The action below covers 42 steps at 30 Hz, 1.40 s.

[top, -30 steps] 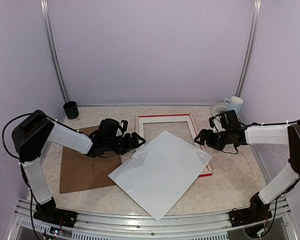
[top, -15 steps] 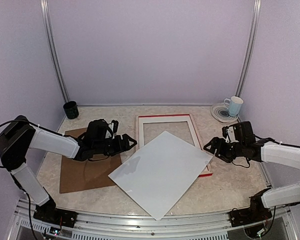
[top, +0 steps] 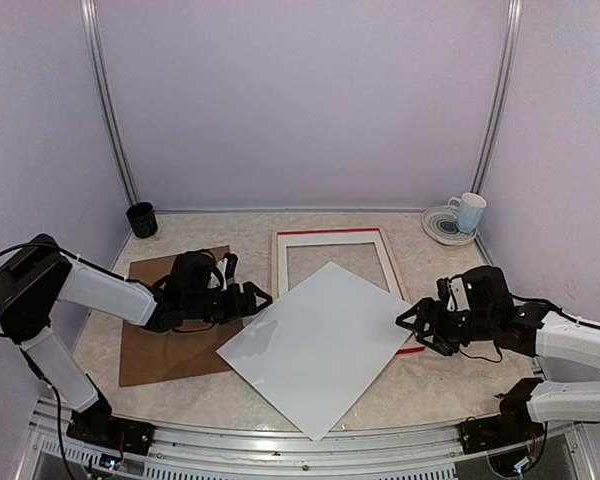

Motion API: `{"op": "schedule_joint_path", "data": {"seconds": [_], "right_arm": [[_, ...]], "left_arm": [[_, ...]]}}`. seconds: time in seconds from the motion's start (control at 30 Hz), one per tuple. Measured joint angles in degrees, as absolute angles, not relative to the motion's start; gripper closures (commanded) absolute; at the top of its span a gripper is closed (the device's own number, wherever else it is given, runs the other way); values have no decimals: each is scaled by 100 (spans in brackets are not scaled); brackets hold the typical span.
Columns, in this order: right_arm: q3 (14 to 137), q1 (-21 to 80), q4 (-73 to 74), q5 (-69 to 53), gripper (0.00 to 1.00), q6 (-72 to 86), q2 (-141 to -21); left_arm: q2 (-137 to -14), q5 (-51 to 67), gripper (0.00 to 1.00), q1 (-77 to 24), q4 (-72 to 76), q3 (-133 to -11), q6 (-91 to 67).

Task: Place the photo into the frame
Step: Frame the body at the center of the board, then pick up the photo from the frame body.

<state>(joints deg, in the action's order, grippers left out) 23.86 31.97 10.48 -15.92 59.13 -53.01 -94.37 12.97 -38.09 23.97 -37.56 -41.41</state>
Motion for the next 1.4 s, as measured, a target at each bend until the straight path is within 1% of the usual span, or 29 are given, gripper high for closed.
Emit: {"op": "schedule_joint_path", "data": {"seconds": [0.2,0.33,0.53,0.87,1.1,1.4], "right_arm": [[2038,3874,998,-1514,19,6427,-5441],[1953,4209,777,-1441,20,6681,-5806],[1955,4622,10,-1361,22,6932,-6637],[1955,4906,-1273,-1251,24,7199,-7367],[1966,5046,-1492,-1146,26,7295,-7419],[1984,5063,-1640,-982,26,7277,-6917]], "left_arm": [[-9437,1358,15,-3809,2622,-3745,-4012],[-9437,1437,15,-3809,2860,-3664,-3935],[-9459,1629,15,-3809,3315,-3424,-3894],[-9559,1861,15,-3809,3813,-3142,-3916],[-9655,1916,16,-3826,3857,-3109,-3927],[-10044,2029,16,-3922,3892,-3148,-3964]]}}
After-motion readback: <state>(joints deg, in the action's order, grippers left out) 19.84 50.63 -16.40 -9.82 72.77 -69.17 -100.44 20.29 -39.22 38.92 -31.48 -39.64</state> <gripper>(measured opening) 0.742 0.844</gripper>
